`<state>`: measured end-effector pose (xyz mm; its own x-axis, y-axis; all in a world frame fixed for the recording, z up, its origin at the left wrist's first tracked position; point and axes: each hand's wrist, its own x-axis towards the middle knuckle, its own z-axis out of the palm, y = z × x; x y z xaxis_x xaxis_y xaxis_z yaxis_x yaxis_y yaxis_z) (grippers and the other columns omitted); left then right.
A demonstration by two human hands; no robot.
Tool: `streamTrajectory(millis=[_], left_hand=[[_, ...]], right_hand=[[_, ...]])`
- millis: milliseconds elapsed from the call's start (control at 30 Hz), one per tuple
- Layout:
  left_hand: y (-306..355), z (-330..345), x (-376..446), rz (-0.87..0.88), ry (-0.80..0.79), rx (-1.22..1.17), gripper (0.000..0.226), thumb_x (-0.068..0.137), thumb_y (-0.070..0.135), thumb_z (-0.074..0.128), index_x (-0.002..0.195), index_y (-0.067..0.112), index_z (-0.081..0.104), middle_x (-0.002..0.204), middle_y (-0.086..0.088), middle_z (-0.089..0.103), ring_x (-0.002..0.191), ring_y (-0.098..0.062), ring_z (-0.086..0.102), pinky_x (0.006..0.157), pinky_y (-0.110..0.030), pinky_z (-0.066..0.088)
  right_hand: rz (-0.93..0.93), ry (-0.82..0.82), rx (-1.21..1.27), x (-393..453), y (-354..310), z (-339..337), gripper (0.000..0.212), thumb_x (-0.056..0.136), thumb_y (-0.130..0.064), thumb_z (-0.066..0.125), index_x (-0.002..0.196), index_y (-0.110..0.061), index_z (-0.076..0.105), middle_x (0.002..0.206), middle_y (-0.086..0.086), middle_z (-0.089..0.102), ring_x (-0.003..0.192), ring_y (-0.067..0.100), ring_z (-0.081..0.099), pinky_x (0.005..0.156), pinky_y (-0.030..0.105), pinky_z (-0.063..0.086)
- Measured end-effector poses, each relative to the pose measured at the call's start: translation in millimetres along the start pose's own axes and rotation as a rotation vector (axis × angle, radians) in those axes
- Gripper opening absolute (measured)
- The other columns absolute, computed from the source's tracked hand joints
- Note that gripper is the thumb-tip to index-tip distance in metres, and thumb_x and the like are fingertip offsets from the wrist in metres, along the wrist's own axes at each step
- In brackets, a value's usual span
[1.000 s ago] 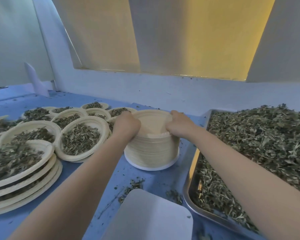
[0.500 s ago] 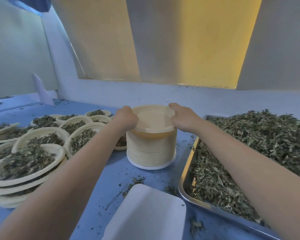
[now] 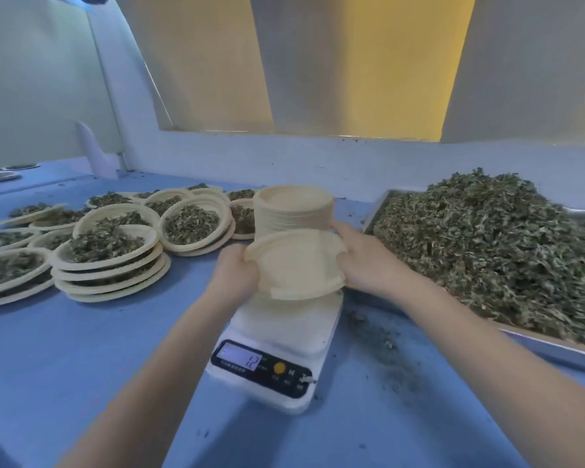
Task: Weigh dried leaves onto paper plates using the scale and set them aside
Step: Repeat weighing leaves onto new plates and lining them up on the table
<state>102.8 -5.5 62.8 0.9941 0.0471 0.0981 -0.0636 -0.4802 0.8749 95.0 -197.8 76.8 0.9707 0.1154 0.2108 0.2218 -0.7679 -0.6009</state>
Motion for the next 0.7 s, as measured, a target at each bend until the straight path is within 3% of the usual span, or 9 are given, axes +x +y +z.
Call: streamTrajectory(millis=[67,100,200,267,300,333,400,500,700], left_hand=[[-17.5,2.9,-11.1,-0.064,0.001,0.004,0.021,0.088,-0.004,0.033,0.092,0.011,0.047,0.101,-0.012,0.051,0.085,-0.026,0.048,0.063,-0.031,0.036],[-24.6,3.5,-15.3,-0.080,0.003,0.008,0.023,0.089,-0.004,0.032,0.087,0.015,0.044,0.105,-0.012,0.049,0.088,-0.026,0.048,0.067,-0.032,0.037],[-38.6,3.4,-20.6,-0.120,0.003,0.016,0.036,0.090,-0.002,0.033,0.070,0.028,0.028,0.097,-0.005,0.045,0.092,-0.027,0.048,0.073,-0.033,0.037],[-42.3,4.3,-23.0,-0.125,-0.017,0.018,0.030,0.091,0.002,0.036,0.077,0.028,0.037,0.095,-0.003,0.046,0.090,-0.027,0.048,0.072,-0.032,0.037],[-42.7,4.0,-24.7,-0.137,-0.036,0.015,0.020,0.093,0.006,0.039,0.095,0.025,0.047,0.107,-0.004,0.048,0.094,-0.028,0.050,0.073,-0.031,0.038],[-43.3,3.1,-24.9,-0.140,-0.043,0.017,0.029,0.094,0.013,0.042,0.121,0.019,0.047,0.123,-0.005,0.046,0.105,-0.028,0.050,0.078,-0.031,0.039],[-43.7,0.9,-23.7,-0.148,-0.034,0.005,0.058,0.094,0.025,0.047,0.147,0.015,0.025,0.148,-0.005,0.033,0.132,-0.025,0.037,0.099,-0.034,0.035],[-42.3,-5.4,-20.4,-0.083,0.031,-0.038,0.063,0.095,0.032,0.049,0.149,0.015,0.022,0.155,-0.004,0.024,0.142,-0.019,0.023,0.113,-0.042,0.026],[-32.8,-10.8,-12.9,0.021,0.057,-0.002,0.058,0.094,0.033,0.050,0.147,0.022,0.028,0.153,0.000,0.027,0.140,-0.017,0.026,0.107,-0.038,0.028]], right_hand=[[0.005,-0.059,-0.031,-11.5,2.9,16.6,0.063,0.090,-0.002,0.035,0.149,-0.021,0.022,0.139,0.014,0.047,0.107,0.020,0.048,0.071,0.021,0.030],[0.009,-0.086,-0.043,-16.5,4.7,23.9,0.064,0.091,-0.003,0.035,0.150,-0.021,0.019,0.144,0.013,0.042,0.113,0.022,0.047,0.075,0.023,0.030],[0.012,-0.119,-0.095,-25.4,8.7,39.1,0.065,0.091,-0.004,0.034,0.151,-0.020,0.015,0.148,0.011,0.037,0.122,0.027,0.043,0.095,0.034,0.034],[0.014,-0.112,-0.173,-26.8,11.1,43.6,0.065,0.091,-0.004,0.036,0.151,-0.016,0.012,0.150,0.010,0.032,0.134,0.028,0.032,0.110,0.039,0.025],[0.018,-0.108,-0.189,-27.0,12.3,44.9,0.064,0.092,-0.007,0.036,0.151,-0.015,0.011,0.151,0.010,0.030,0.136,0.028,0.029,0.111,0.040,0.024],[0.028,-0.106,-0.181,-26.7,13.6,45.7,0.063,0.094,-0.011,0.036,0.151,-0.015,0.010,0.151,0.010,0.030,0.137,0.028,0.029,0.111,0.040,0.024],[0.059,-0.094,-0.136,-26.3,16.4,46.2,0.060,0.098,-0.021,0.036,0.152,-0.017,0.008,0.151,0.011,0.032,0.138,0.028,0.028,0.110,0.038,0.027],[0.074,-0.071,-0.094,-25.6,17.5,45.2,0.059,0.101,-0.033,0.035,0.152,-0.019,0.008,0.152,0.010,0.031,0.140,0.026,0.028,0.107,0.035,0.027],[0.049,-0.053,-0.040,-20.2,9.7,43.1,0.059,0.101,-0.041,0.032,0.152,-0.021,0.011,0.155,0.007,0.028,0.140,0.023,0.029,0.105,0.033,0.029]])
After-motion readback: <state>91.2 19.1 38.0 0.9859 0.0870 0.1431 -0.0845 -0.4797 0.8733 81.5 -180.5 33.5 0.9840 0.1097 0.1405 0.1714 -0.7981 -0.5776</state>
